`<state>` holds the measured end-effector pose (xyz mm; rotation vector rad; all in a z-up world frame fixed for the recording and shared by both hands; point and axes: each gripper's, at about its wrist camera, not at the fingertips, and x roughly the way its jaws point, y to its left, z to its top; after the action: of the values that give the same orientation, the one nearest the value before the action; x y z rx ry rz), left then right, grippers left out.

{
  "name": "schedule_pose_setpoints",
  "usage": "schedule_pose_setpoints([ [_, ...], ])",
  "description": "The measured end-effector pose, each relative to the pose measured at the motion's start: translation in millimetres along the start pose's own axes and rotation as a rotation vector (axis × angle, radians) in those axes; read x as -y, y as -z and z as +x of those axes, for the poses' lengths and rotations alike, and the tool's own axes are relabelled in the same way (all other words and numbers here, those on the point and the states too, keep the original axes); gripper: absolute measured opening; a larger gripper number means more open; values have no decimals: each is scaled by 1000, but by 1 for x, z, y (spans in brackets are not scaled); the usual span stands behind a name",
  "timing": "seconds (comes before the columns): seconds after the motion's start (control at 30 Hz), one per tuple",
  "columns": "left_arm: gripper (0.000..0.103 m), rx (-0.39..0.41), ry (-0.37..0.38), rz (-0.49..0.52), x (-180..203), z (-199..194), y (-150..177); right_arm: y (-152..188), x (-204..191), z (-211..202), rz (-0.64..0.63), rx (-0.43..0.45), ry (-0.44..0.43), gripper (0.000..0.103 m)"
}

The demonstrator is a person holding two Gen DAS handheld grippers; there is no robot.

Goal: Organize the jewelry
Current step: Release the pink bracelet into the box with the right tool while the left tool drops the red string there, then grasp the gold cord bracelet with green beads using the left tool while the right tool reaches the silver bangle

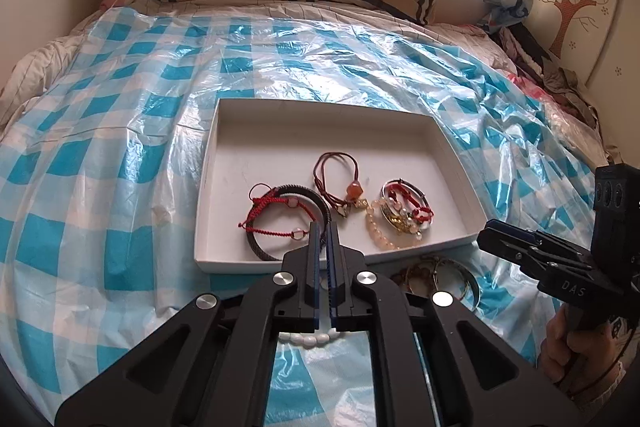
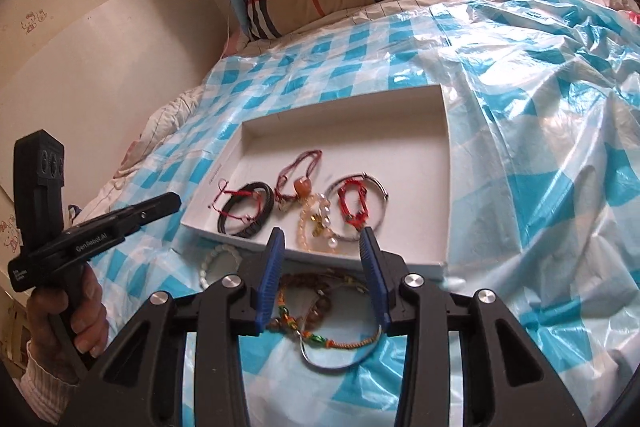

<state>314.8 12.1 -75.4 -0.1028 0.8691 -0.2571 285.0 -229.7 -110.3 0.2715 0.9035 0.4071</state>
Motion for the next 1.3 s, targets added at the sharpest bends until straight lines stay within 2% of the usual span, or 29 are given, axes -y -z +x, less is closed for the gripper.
schedule_pose_setpoints([
  [0.27,8,-99,73,50,28,9,34,24,3,19,-44,-118,70,40],
  [0.47,11,-161,145,90,56,24,38,31,5,20,-56,-138,84,24],
  [0.7,12,-268,233,-6,61,62,36,37,10,21,-41,-140,74,22],
  [0.8,12,-292,243,-29,61,71,38,38,11,23,-39,-139,70,22],
  [1.03,13,-311,229,-139,52,90,38,39,11,26,-38,-137,63,22],
  [1.2,13,-323,246,-180,51,103,36,39,11,27,-42,-137,64,22],
  [1.3,11,-307,254,-169,53,101,36,39,10,27,-41,-135,62,22],
])
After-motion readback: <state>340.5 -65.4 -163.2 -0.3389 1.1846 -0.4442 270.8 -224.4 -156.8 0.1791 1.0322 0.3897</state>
